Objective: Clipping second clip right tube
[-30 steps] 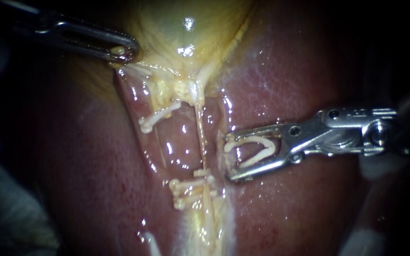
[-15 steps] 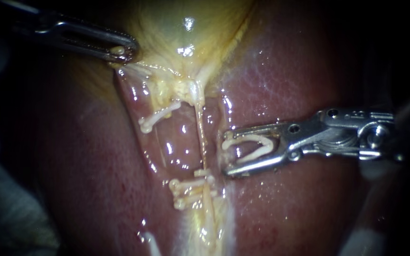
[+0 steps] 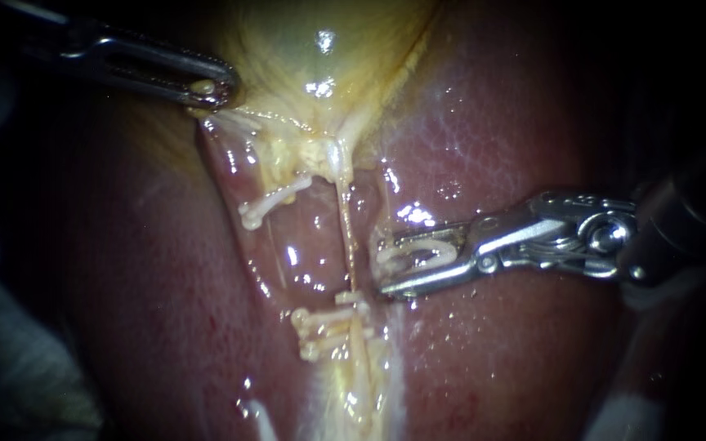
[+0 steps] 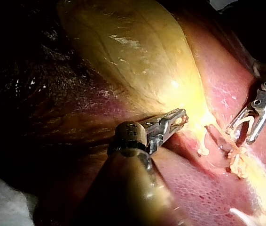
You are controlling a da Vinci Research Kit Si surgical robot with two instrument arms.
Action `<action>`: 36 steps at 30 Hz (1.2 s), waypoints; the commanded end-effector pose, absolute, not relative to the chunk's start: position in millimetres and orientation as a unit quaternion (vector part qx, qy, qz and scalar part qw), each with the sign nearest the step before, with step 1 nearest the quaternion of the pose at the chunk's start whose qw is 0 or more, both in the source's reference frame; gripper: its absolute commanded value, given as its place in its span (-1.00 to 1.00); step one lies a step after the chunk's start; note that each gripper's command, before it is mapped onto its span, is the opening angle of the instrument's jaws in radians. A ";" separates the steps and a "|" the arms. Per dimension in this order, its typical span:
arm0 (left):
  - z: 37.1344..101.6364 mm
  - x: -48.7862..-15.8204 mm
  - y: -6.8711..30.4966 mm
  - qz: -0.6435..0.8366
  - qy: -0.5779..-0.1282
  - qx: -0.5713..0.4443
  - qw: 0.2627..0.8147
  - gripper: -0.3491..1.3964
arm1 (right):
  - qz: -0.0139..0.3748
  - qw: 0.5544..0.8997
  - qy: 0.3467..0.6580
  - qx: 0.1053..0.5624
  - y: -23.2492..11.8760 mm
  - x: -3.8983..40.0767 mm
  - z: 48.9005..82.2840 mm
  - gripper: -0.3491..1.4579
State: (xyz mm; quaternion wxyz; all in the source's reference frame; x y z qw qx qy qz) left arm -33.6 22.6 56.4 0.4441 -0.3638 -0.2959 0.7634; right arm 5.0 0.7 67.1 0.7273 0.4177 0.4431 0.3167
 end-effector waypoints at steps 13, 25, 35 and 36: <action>56.4 -33.6 22.6 0.763 -0.296 -0.364 0.444 -1.00 | 0.338 0.696 0.443 0.452 0.7 6.4 68.0 -0.11; 56.3 -33.6 22.6 0.763 -0.296 -0.364 0.444 -1.00 | 0.354 0.667 0.457 0.470 -0.3 9.2 69.1 -0.09; 56.3 -33.6 22.5 0.763 -0.296 -0.364 0.445 -1.00 | 0.367 0.635 0.475 0.486 -0.6 10.7 68.8 -0.09; 56.3 -33.6 22.5 0.763 -0.296 -0.364 0.445 -1.00 | 0.367 0.633 0.478 0.486 -0.6 10.8 68.8 -0.09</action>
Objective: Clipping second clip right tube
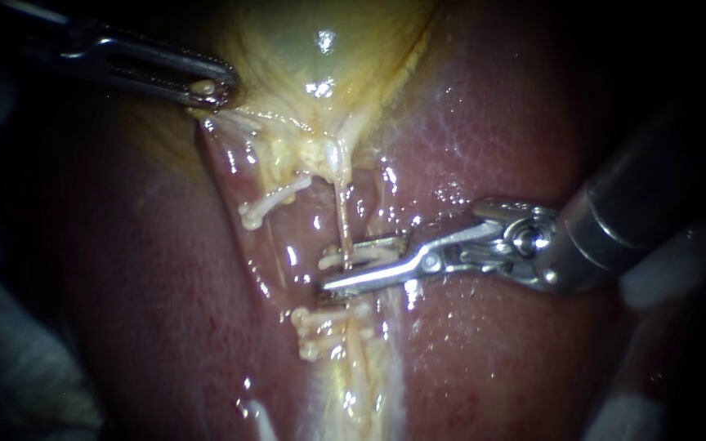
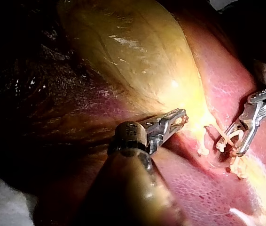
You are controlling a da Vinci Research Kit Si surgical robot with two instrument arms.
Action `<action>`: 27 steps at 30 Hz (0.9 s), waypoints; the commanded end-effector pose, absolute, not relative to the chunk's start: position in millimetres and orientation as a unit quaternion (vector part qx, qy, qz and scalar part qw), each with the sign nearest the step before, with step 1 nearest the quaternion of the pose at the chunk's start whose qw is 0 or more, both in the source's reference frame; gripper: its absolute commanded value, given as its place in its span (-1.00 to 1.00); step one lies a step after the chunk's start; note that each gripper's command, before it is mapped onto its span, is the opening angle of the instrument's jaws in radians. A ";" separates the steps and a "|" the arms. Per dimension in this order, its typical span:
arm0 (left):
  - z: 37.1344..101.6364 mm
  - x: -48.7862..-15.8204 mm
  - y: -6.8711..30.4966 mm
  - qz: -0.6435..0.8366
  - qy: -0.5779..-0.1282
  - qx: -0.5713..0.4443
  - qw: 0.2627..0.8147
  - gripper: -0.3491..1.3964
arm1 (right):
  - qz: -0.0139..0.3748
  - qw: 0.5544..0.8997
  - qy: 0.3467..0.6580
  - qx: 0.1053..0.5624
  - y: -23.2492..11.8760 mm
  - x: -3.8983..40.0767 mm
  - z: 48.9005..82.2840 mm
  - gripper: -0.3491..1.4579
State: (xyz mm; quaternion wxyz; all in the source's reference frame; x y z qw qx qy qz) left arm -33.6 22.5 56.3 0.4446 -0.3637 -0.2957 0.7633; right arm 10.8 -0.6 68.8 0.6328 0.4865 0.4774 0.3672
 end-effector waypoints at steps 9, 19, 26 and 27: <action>56.3 -33.6 22.5 0.763 -0.296 -0.364 0.445 -1.00 | 0.363 0.605 0.490 0.512 -1.1 11.4 67.8 -0.08; 56.3 -33.6 22.5 0.763 -0.296 -0.364 0.444 -1.00 | 0.352 0.562 0.513 0.545 -0.8 11.4 64.0 -0.10; 56.3 -33.6 22.5 0.763 -0.296 -0.364 0.444 -1.00 | 0.347 0.544 0.508 0.571 -0.4 11.0 63.1 -0.15; 56.3 -33.6 22.5 0.763 -0.296 -0.364 0.444 -1.00 | 0.345 0.540 0.507 0.576 -0.4 10.9 63.1 -0.16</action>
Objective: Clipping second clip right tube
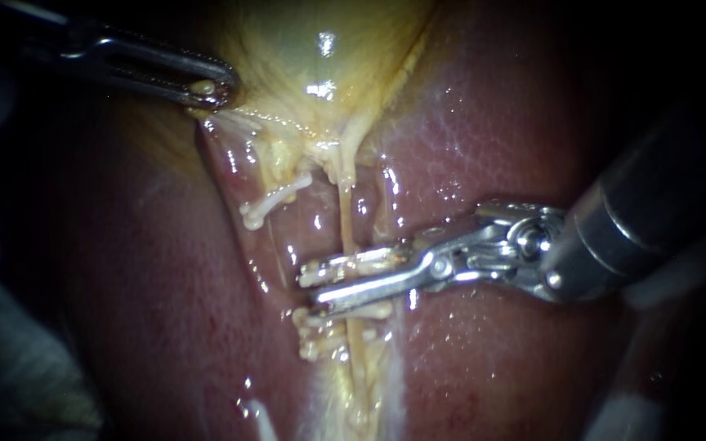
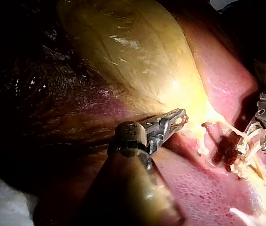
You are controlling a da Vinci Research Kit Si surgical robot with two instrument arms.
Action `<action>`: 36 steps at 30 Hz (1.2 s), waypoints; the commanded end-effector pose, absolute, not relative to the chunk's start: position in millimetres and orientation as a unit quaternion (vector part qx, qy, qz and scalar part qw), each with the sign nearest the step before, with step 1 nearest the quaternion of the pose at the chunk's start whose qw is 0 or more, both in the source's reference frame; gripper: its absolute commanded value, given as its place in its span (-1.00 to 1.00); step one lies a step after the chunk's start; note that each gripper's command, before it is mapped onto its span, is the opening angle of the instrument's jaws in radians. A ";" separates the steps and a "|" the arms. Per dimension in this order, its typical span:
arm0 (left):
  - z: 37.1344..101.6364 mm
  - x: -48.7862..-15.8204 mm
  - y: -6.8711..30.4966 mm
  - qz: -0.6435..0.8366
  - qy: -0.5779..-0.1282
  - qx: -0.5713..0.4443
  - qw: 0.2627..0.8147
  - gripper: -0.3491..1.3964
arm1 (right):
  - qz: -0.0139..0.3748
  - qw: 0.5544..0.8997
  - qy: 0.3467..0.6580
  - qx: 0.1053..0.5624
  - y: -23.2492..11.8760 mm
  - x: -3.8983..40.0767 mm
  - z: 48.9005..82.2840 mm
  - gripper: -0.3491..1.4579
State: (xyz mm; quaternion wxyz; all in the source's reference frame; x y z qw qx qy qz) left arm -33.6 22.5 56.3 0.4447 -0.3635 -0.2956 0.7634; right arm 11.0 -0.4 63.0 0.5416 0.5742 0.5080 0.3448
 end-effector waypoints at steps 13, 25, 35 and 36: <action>56.3 -33.6 22.5 0.763 -0.296 -0.364 0.444 -1.00 | 0.334 0.540 0.502 0.587 -0.5 10.8 63.2 -0.42; 56.3 -33.6 22.5 0.763 -0.296 -0.364 0.445 -1.00 | 0.328 0.543 0.508 0.583 -0.6 10.6 63.3 -1.00; 56.3 -33.6 22.5 0.763 -0.296 -0.364 0.444 -1.00 | 0.310 0.548 0.525 0.573 -0.7 10.4 63.3 -1.00; 56.3 -33.6 22.6 0.763 -0.296 -0.364 0.444 -1.00 | 0.310 0.548 0.525 0.573 -0.7 10.4 63.3 -1.00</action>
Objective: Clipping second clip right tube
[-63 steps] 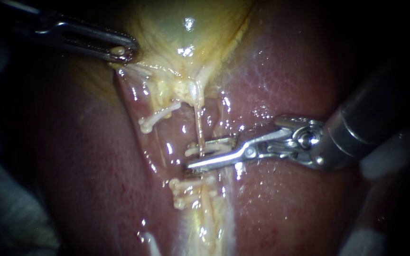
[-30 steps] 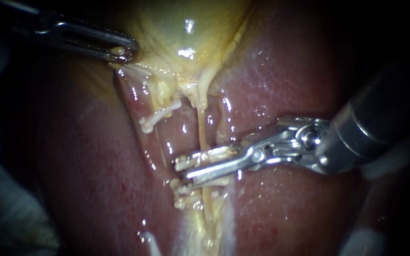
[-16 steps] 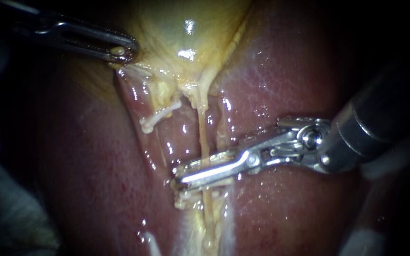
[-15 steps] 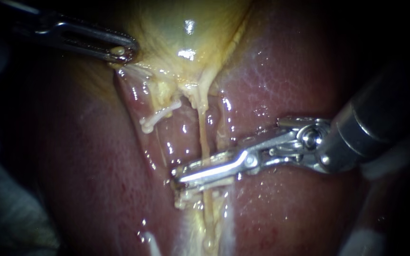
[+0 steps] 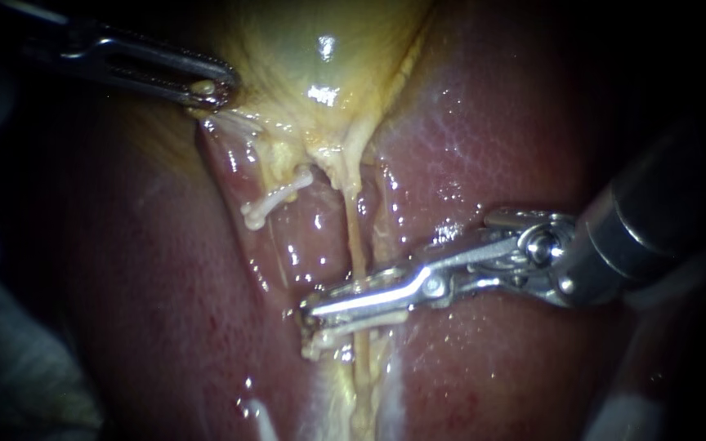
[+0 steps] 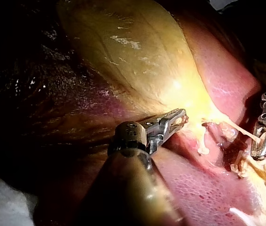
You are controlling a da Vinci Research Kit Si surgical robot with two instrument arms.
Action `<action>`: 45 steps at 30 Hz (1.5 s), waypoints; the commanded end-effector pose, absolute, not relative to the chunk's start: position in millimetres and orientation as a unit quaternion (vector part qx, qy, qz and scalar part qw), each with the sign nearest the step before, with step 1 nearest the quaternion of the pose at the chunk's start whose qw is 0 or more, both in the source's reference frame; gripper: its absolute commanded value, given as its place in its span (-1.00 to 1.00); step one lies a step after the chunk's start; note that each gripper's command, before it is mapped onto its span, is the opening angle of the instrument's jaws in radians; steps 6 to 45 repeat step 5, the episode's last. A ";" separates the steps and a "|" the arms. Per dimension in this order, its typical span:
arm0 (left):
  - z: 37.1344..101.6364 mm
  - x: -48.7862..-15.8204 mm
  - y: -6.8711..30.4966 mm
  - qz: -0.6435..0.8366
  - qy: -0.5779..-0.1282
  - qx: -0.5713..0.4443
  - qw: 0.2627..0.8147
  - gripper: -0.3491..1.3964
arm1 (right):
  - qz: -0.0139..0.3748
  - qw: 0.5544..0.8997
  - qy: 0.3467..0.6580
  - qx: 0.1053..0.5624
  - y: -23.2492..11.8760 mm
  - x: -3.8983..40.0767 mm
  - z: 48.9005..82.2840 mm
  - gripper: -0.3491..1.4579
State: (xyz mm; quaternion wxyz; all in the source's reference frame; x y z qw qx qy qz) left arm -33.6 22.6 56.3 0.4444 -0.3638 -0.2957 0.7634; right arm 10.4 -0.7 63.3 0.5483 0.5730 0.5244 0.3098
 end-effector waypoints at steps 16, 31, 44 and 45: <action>56.3 -33.6 22.6 0.763 -0.296 -0.364 0.444 -1.00 | 0.296 0.552 0.538 0.565 -0.6 10.5 63.4 -1.00; 56.3 -33.6 22.6 0.763 -0.296 -0.364 0.444 -1.00 | 0.296 0.552 0.538 0.565 -0.6 10.5 63.4 -1.00; 56.3 -33.6 22.6 0.763 -0.296 -0.364 0.444 -1.00 | 0.296 0.552 0.538 0.565 -0.6 10.5 63.4 -1.00; 56.3 -33.6 22.6 0.763 -0.296 -0.364 0.444 -1.00 | 0.296 0.552 0.538 0.565 -0.6 10.5 63.4 -1.00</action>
